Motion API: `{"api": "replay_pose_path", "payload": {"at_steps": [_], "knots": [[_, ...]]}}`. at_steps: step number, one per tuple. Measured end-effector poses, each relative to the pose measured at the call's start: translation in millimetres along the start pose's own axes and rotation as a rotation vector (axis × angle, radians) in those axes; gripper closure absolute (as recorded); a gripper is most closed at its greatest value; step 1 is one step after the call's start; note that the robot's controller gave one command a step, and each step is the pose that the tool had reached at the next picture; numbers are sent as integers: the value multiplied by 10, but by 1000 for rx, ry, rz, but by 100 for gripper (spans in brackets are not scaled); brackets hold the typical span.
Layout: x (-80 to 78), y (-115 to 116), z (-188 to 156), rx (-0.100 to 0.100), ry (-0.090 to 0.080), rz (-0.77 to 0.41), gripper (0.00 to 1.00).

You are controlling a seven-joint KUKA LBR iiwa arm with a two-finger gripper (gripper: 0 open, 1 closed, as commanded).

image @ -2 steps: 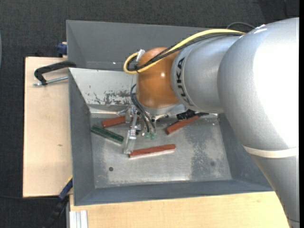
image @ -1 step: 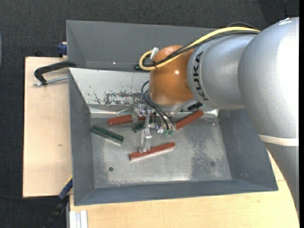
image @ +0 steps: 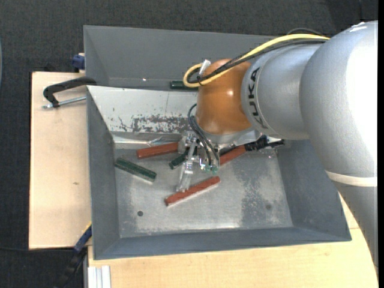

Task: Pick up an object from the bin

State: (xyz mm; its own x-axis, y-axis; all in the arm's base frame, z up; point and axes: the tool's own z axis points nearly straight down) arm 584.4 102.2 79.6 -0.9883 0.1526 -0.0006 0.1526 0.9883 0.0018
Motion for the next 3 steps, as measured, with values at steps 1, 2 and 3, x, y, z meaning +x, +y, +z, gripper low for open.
{"api": "replay_pose_path", "payload": {"at_steps": [1, 2, 3], "knots": [[154, -237, 26, 0, 0, 127, 0], [311, -513, 70, 0, -1, -199, 0], [-108, -1022, 81, -2, -3, -127, 0]]}}
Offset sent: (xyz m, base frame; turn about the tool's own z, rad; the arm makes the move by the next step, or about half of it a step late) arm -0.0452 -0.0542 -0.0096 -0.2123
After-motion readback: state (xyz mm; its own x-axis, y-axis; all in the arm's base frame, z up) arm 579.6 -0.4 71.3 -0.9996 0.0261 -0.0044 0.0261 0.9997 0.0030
